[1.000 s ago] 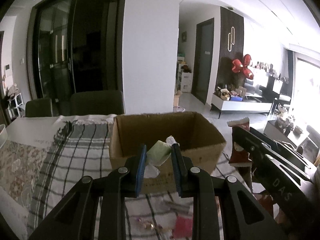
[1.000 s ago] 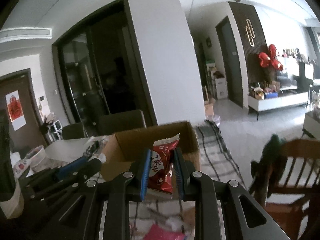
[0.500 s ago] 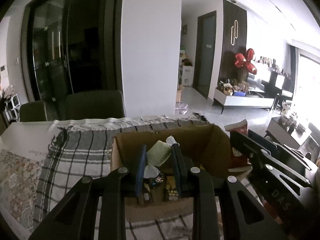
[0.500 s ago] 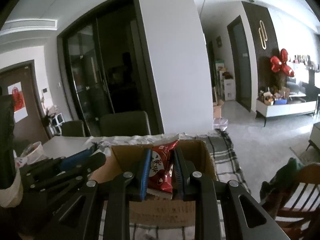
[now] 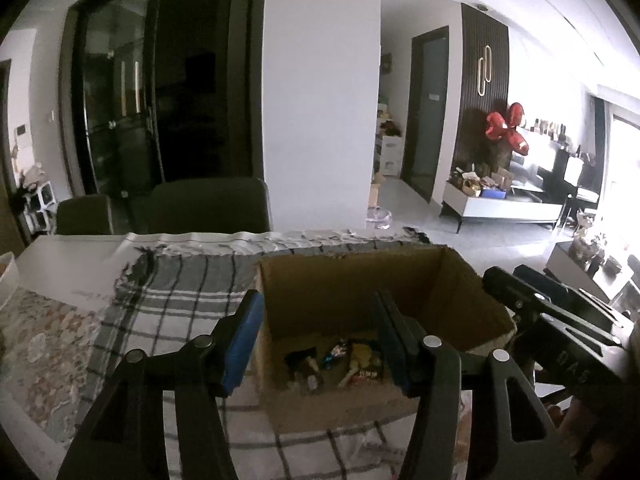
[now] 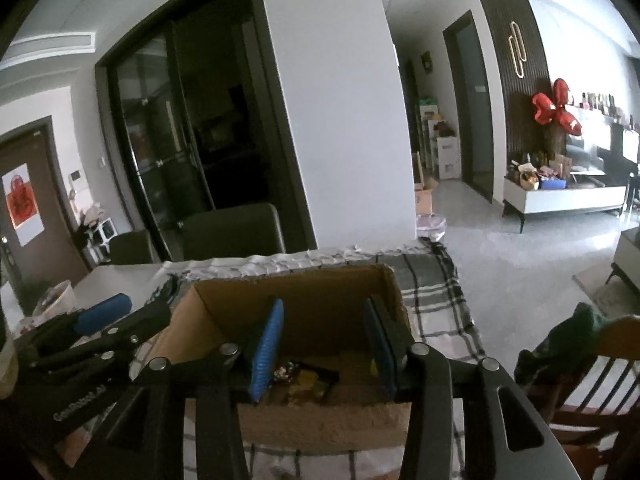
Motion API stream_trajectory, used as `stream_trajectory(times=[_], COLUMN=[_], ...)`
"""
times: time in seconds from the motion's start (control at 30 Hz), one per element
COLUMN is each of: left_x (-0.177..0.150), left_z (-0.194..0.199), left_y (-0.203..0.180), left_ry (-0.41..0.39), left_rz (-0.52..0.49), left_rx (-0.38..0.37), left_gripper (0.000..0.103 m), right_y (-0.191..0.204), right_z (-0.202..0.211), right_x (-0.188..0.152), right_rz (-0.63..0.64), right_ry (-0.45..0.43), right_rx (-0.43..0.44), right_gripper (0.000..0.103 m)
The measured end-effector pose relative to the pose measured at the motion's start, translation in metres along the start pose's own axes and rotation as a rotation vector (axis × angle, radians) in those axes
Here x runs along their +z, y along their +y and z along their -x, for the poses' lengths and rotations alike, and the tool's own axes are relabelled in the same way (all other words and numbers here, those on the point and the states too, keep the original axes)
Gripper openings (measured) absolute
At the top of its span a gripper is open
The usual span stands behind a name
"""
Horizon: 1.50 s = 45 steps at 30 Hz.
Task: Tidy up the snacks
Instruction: 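Withdraw both tools from the box toward the remaining snacks, then grasp a purple-gold candy with the left tool while the right tool grasps the white stick packet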
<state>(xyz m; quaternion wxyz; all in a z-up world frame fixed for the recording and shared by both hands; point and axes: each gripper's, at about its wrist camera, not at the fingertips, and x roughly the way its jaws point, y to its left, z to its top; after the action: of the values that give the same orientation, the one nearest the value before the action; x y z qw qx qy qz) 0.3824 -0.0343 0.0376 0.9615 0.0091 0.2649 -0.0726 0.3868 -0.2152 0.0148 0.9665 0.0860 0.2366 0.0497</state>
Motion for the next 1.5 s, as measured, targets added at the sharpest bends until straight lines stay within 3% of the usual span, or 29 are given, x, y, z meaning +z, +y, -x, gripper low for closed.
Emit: stream_trajectory(times=[0.3, 0.6, 1.0, 1.5], left_x=[-0.022, -0.054, -0.104, -0.155], left_z=[0.039, 0.05, 0.045, 0.002], left_y=[-0.002, 0.0, -0.004, -0.006], left_ry=[-0.002, 0.048, 0.161, 0.341], left_rz=[-0.01, 0.016, 0.041, 0.081], left_rx=[0.01, 0.028, 0.021, -0.015], left_gripper=[0.056, 0.055, 0.055, 0.053], right_y=[0.009, 0.017, 0.017, 0.01], right_z=[0.03, 0.04, 0.03, -0.013], right_x=[-0.019, -0.043, -0.086, -0.133], right_rz=[0.054, 0.127, 0.228, 0.276], right_ry=[0.017, 0.076, 0.201, 0.383], right_rx=[0.068, 0.125, 0.162, 0.205], right_gripper=[0.043, 0.043, 0.043, 0.043])
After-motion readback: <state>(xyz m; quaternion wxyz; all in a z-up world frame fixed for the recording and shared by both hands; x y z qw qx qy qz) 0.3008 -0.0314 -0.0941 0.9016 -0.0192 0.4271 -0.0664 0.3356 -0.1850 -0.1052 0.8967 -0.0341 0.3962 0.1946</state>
